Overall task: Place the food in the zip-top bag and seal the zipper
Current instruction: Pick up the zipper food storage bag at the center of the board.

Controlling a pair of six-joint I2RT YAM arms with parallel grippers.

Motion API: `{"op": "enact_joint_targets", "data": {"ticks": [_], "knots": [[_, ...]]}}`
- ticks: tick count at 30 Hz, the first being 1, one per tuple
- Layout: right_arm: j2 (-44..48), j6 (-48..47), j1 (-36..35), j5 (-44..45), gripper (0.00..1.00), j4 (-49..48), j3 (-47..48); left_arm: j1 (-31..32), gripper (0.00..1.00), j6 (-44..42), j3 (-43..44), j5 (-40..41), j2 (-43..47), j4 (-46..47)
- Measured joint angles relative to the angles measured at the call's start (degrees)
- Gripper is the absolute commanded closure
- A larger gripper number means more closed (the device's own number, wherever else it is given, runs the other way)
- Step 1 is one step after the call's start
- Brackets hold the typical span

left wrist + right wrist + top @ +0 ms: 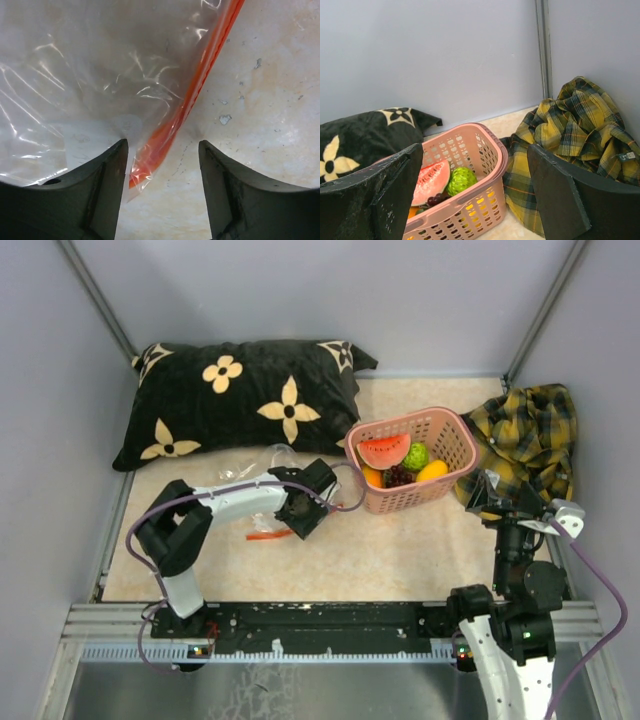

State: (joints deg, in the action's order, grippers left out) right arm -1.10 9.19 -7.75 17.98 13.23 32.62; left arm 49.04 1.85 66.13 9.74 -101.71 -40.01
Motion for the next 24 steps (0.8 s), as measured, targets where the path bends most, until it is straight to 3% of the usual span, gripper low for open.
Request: {"op": "enact_joint_targets", "data": {"ticks": [3,13,18,24], "knots": [[0.00,-0.02,0.00,0.13,0.14,0.00,0.00,-0.35,0.50,-0.61,0.81,-0.39,-1.90,0.33],[0.00,0.00,0.00,0.20,0.14,0.00,0.00,-1.31,0.62,-0.79,1.62,-0.15,-3.15,0.94],[0.02,-0.02,0.00,0.07,0.14,-0.02,0.00,-1.46,0.83,-0.24,1.73,-0.33,-3.39,1.22],[0.04,0.02,-0.13,-2.86,0.14,-0.48,0.00,-1.55,1.00,0.59,1.70,-0.37,-3.04,1.66]]}}
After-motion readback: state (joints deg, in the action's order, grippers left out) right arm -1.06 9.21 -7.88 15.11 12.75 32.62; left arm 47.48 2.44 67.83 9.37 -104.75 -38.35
